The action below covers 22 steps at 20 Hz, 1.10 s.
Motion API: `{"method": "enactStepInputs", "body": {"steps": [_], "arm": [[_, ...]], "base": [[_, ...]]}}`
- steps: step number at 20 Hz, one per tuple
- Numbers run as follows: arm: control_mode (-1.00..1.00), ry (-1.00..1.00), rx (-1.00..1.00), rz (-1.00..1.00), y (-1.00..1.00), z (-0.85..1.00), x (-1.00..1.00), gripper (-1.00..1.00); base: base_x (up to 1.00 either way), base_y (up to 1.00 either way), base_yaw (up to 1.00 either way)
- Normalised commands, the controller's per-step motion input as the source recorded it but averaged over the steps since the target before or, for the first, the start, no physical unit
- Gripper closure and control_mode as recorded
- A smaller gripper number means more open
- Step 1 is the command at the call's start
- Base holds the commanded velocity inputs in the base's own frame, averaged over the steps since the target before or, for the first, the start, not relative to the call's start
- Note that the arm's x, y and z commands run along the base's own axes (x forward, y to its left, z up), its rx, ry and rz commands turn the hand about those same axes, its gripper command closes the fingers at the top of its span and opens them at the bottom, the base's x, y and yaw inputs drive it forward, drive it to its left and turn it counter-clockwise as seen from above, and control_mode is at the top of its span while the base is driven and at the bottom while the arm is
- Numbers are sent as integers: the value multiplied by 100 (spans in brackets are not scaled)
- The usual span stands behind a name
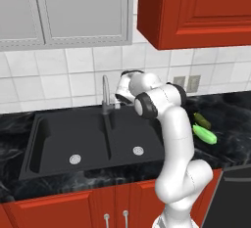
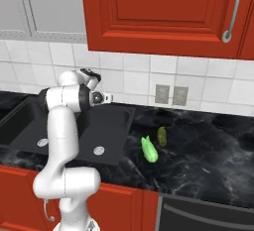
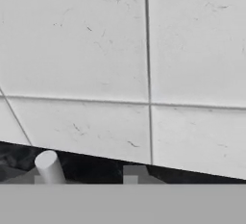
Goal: Turn on the sink faucet. Then move the corn from the counter to the sink. Turn off the sink. Move the vegetable from the sink to the pot next to the stove. Finally move the pot to the rear right burner.
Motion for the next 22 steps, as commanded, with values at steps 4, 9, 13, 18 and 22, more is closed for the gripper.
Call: {"method": "enactStepInputs", "body": {"steps": [4,9,13,18,22], "arm": [[-100,0,8,-1,-94,-48,0,100],[-100,5,5,0,-89,-50,5,100],[-100,13,1,0,-79,-53,6,100],[-100,15,0,0,-79,-61,3,100],[-100,12,2,-1,-76,-56,0,100]], "base": [[0,0,0],[0,0,0],[0,0,0],[0,0,0],[0,0,0]]}}
